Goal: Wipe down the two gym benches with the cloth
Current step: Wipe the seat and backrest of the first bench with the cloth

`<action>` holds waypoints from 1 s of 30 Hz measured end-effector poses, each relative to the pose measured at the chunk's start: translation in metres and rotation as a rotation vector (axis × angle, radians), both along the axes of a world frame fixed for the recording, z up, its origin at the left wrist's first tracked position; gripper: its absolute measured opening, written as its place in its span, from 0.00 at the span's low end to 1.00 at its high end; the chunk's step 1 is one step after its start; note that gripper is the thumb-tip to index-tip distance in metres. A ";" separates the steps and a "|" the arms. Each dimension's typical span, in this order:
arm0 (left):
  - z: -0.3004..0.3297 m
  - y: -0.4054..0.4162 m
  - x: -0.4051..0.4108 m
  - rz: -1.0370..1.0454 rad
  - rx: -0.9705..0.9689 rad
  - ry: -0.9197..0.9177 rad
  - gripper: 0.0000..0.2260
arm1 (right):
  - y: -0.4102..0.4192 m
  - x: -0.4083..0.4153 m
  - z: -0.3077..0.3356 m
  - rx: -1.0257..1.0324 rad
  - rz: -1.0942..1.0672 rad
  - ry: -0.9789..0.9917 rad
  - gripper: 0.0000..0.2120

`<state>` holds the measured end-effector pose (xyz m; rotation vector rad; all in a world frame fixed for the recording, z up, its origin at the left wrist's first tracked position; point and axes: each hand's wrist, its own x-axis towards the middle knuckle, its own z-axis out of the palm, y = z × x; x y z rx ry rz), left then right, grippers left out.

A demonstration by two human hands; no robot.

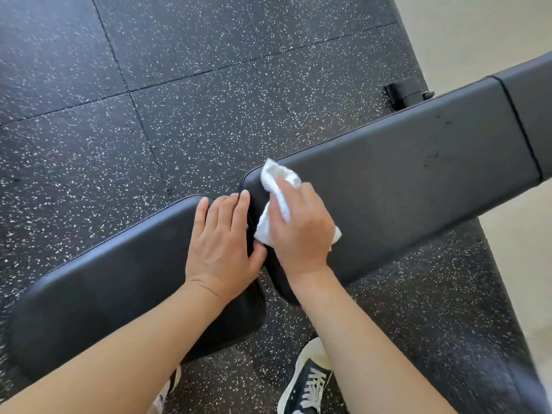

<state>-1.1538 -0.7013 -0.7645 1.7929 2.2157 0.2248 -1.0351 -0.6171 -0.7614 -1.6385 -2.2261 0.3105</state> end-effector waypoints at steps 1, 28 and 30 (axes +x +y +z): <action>0.002 0.000 0.000 -0.006 -0.005 -0.005 0.34 | -0.015 -0.001 0.003 -0.011 0.067 0.045 0.14; 0.002 0.117 0.096 0.090 0.090 0.017 0.26 | -0.021 0.158 0.011 0.021 0.039 0.082 0.10; 0.002 0.117 0.098 0.093 0.087 0.028 0.26 | -0.015 0.195 0.007 0.015 -0.041 0.111 0.12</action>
